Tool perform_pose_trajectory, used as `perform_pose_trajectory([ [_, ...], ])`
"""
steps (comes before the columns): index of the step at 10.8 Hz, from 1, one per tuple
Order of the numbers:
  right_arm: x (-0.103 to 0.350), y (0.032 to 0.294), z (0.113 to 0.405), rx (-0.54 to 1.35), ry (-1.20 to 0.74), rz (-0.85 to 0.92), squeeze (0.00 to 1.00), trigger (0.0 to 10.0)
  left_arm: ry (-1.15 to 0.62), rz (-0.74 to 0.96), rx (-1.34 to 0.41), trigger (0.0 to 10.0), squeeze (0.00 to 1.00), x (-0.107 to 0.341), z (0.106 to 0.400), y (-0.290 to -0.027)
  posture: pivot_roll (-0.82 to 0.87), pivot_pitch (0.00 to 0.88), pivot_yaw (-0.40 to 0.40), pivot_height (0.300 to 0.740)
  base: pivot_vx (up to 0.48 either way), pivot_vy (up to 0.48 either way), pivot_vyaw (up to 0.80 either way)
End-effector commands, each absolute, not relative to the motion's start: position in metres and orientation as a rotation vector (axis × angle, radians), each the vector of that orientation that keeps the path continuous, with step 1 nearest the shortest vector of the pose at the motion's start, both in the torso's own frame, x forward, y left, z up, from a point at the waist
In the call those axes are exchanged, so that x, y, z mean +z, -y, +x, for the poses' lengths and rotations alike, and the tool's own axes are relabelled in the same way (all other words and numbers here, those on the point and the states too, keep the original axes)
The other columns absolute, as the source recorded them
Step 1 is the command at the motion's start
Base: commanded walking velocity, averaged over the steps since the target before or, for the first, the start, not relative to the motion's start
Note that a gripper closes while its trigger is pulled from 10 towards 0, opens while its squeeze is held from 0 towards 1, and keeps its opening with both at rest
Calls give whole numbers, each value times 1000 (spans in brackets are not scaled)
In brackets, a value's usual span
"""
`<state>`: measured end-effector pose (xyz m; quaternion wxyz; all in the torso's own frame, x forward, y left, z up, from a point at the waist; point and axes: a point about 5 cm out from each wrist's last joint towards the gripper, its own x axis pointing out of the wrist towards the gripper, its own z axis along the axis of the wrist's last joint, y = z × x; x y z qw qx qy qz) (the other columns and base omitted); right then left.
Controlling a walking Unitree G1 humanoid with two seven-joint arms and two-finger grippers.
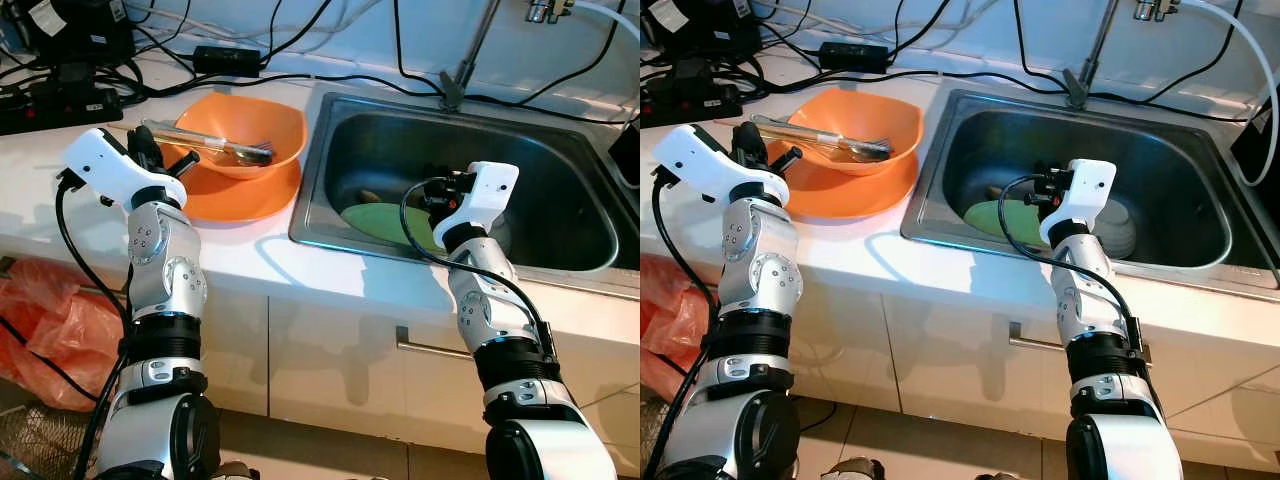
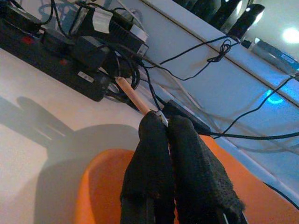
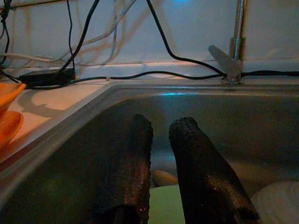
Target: Kitchen organization
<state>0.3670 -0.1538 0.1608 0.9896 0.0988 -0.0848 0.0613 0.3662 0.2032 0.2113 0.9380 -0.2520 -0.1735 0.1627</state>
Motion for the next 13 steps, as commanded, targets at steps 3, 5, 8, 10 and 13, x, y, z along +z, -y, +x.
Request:
perform_pose_trajectory([
  [3,159,157,368,106,163,200,0,10000,376,-495,228,10000,0,230,367,-185,115,67,-73,740,0,0,0],
  [5,160,157,368,107,163,202,0,10000,386,-492,173,10000,0,239,364,-176,121,66,-74,740,0,0,0],
  [8,160,156,369,108,164,203,0,10000,392,-480,123,0,0,247,363,-167,117,62,-73,740,0,0,0],
  [10,161,157,369,106,165,202,0,10000,403,-478,100,0,0,254,361,-166,121,62,-75,740,0,0,0],
  [13,160,154,369,116,162,203,0,10000,408,-510,45,0,0,268,358,-164,125,62,-75,740,0,0,0],
])
